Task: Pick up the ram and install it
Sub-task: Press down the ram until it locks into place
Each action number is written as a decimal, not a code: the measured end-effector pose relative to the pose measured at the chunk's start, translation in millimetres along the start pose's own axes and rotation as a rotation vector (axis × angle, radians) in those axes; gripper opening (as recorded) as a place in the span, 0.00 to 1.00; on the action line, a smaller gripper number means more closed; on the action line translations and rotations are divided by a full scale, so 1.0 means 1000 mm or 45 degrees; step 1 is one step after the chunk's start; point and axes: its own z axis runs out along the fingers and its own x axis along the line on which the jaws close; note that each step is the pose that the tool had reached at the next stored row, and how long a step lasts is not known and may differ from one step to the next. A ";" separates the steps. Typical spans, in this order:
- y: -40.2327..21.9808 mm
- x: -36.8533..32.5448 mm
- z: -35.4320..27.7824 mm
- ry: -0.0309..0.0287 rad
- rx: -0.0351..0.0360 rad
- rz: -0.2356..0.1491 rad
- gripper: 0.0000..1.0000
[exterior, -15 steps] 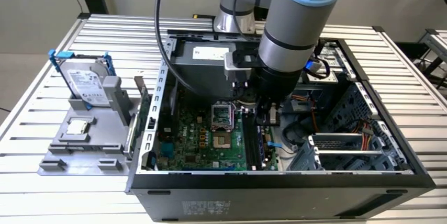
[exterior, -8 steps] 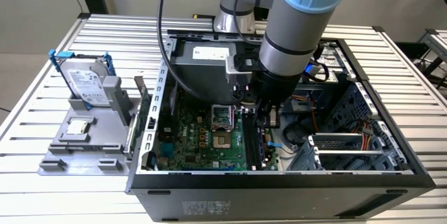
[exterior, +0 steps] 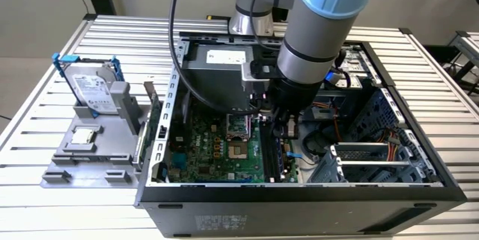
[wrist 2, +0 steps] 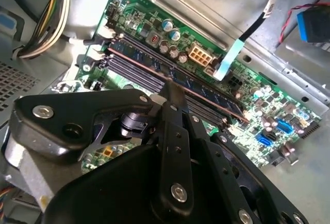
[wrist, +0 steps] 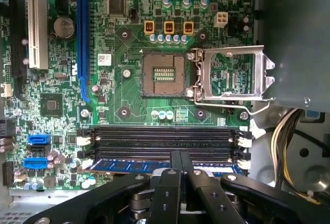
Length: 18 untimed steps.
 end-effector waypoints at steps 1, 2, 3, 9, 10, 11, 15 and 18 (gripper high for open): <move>0.0000 0.0000 0.0006 0.0000 -0.0032 0.000 0.00; 0.0000 0.0000 0.0011 0.0002 -0.0062 0.000 0.00; 0.0000 0.0000 0.0012 0.0002 -0.0083 0.000 0.00; 0.0008 -0.0001 -0.0226 0.0008 -0.0080 0.000 0.00; 0.0007 -0.0002 -0.0229 0.0005 -0.0003 0.000 0.00; 0.0007 -0.0005 -0.0226 0.0001 0.0163 0.000 0.00; 0.0005 -0.0010 -0.0171 0.0004 0.0301 0.000 0.00; 0.0003 -0.0010 -0.0117 0.0004 0.0302 0.000 0.00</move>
